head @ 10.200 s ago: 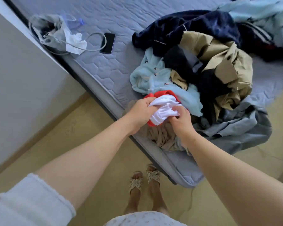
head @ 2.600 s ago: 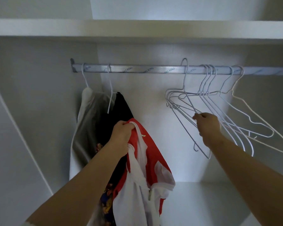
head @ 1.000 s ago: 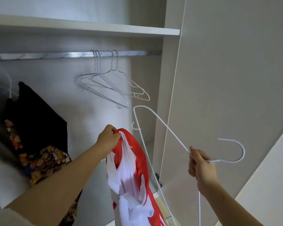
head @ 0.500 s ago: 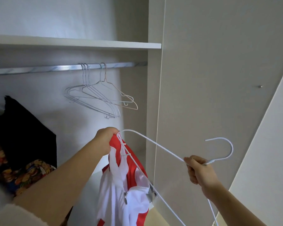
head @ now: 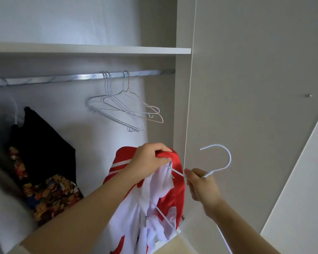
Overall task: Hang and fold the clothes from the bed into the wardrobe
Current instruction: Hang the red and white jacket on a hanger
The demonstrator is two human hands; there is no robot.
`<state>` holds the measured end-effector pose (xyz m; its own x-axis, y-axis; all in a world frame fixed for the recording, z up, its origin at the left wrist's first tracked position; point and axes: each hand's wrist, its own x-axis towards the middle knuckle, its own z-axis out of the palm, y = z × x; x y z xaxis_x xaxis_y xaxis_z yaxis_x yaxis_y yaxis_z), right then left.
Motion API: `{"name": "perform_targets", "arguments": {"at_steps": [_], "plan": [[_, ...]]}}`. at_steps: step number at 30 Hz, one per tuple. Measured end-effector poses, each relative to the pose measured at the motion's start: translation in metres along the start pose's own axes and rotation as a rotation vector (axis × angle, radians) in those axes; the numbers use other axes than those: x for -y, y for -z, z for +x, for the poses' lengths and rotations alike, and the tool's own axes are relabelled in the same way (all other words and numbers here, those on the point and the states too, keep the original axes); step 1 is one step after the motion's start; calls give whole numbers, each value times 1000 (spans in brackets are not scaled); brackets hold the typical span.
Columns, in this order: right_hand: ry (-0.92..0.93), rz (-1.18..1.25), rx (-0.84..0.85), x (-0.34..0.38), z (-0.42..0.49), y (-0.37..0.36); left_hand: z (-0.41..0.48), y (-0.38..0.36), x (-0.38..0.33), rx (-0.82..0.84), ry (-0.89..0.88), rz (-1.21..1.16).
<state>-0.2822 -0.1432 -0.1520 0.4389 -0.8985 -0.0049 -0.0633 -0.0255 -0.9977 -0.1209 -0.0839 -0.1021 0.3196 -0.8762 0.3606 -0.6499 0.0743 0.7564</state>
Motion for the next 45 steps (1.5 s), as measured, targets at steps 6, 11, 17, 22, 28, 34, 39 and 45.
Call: {"name": "perform_targets", "arguments": {"at_steps": [6,11,17,22,28,34,39,45], "plan": [[55,172,9,18,6,-3,0,16,-11,86,-209,238],[130,91,66,25,9,4,2,18,-7,102,-454,784],[208,-185,-127,23,9,18,6,13,-11,194,-410,640],[791,-434,-732,21,-2,34,9,6,-14,-52,-310,417],[280,-689,-437,-30,-8,38,16,20,-25,-255,-259,133],[-150,-570,40,-35,10,26,13,27,-38,-216,-272,-66],[-331,107,-60,-29,13,43,9,42,-18,-293,-224,145],[-542,471,53,0,16,66,0,68,21,-311,-117,-59]]}}
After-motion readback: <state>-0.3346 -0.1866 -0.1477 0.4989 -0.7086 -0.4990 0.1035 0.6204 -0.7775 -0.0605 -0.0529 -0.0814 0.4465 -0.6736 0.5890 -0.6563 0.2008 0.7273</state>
